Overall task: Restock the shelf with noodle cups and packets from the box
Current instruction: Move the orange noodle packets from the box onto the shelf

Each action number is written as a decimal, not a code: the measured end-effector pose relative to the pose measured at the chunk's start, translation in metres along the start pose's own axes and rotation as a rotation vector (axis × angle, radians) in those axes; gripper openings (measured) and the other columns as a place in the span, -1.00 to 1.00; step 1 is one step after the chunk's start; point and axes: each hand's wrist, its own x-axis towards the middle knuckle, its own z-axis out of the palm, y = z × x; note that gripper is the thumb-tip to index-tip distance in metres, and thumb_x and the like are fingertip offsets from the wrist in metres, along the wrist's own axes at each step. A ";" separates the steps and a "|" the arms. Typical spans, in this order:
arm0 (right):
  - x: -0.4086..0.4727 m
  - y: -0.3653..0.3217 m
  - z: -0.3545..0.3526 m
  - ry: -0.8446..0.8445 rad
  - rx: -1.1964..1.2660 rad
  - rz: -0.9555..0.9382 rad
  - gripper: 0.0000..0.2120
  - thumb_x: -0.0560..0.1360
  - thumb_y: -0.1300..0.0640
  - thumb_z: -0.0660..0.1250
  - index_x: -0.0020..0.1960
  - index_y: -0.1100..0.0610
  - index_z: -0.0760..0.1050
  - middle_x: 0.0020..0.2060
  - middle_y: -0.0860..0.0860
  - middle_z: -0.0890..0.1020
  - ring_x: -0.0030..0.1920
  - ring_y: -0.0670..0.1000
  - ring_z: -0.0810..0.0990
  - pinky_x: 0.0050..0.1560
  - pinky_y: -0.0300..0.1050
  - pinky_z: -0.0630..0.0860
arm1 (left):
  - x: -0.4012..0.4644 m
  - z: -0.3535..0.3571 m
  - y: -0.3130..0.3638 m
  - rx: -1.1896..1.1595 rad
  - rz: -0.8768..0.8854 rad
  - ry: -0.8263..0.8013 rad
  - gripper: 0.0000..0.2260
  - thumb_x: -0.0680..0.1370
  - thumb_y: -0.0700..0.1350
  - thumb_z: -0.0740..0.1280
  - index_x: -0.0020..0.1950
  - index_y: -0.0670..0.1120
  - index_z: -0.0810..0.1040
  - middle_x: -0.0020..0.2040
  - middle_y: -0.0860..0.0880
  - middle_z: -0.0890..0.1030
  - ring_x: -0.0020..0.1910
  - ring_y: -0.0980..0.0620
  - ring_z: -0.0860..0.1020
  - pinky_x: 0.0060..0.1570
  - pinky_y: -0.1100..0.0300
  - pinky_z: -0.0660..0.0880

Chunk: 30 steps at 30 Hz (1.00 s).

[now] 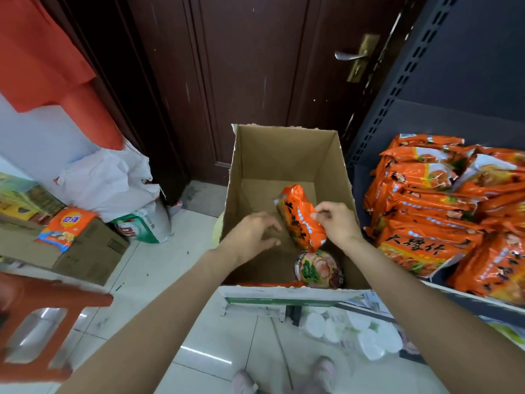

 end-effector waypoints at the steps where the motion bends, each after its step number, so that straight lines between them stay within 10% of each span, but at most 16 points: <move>1: -0.001 0.003 0.000 0.014 -0.008 0.004 -0.90 0.51 0.16 0.34 -0.18 0.09 0.56 -0.20 0.07 0.63 -0.13 0.03 0.59 -0.09 -0.11 0.48 | 0.003 0.006 0.002 -0.038 -0.022 -0.081 -0.79 0.49 -0.10 0.40 0.11 -0.07 0.56 0.03 0.03 0.51 0.08 0.03 0.50 0.02 0.29 0.38; 15: -0.003 0.015 0.000 0.000 -0.044 -0.024 -0.91 0.51 0.14 0.34 -0.17 0.04 0.54 -0.17 0.02 0.64 -0.08 0.00 0.59 -0.01 -0.09 0.50 | 0.012 0.055 -0.011 -0.069 -0.167 -0.626 -0.77 0.47 -0.07 0.42 0.09 -0.13 0.63 0.08 -0.05 0.63 0.08 -0.01 0.54 0.10 0.18 0.44; 30: -0.006 0.005 -0.004 0.042 0.113 0.019 -0.91 0.54 0.18 0.29 -0.09 0.16 0.56 -0.07 0.09 0.66 -0.01 0.08 0.62 0.07 0.08 0.55 | 0.019 0.019 -0.012 -0.176 -0.287 0.098 -0.88 0.58 -0.11 0.27 -0.10 -0.12 0.55 -0.15 -0.12 0.61 -0.12 -0.08 0.57 -0.10 0.12 0.50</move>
